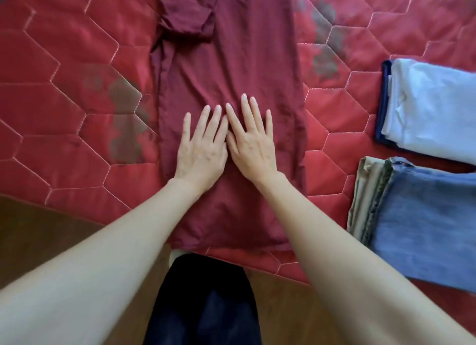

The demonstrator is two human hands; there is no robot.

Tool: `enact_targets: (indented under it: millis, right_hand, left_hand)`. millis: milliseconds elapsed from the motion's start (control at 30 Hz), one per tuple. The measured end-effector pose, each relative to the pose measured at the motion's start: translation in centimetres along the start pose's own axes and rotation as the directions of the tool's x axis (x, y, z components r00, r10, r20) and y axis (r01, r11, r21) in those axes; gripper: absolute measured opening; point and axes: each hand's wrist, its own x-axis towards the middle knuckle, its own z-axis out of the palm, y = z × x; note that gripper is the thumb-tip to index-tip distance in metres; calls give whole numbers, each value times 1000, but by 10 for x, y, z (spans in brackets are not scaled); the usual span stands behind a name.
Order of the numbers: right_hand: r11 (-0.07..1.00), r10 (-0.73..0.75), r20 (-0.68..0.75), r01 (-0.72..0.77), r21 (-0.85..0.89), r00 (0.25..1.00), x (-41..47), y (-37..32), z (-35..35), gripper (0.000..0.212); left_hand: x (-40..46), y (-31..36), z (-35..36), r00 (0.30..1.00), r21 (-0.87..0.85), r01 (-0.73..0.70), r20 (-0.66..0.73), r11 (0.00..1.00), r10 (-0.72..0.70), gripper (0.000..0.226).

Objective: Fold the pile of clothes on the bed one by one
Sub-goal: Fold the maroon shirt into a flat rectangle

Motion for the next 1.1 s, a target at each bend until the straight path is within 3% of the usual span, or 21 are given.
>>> enact_targets:
  millis: [267,467,600,733,900,1000,1100]
  right_hand:
    - [997,-52,82,56,-44,995,-174,11,23,55]
    - [989,-147,155,150,-7,977,-216,19,9,74]
    - [968,-251,37,250,20,967,-210,22,0,64]
    - [906,-416,45,419,-62,908,-205,16,-9,61]
    - [966,-217,11,216,-141,976,-191,27,-21,60]
    - [972,-193,-77,180,-153,978,-174,30,-22,44]
    - [985,-134,-101,121,-122,986,-161,32,-28,28]
  left_hand:
    - [-147,-26,34,994,-53,-93,56,994,96,59]
    - [-186,-24,22,975,24,-165,155,986,160,83]
    - [-180,-17,16,977,45,-210,37,977,209,72]
    - [-171,-4,8,939,51,-326,-99,944,329,55]
    - [-153,2,1,910,79,-314,-259,946,324,49]
    - [-144,-2,0,879,25,-333,-354,943,320,32]
    - [-143,-14,-5,890,-64,-290,-384,955,245,23]
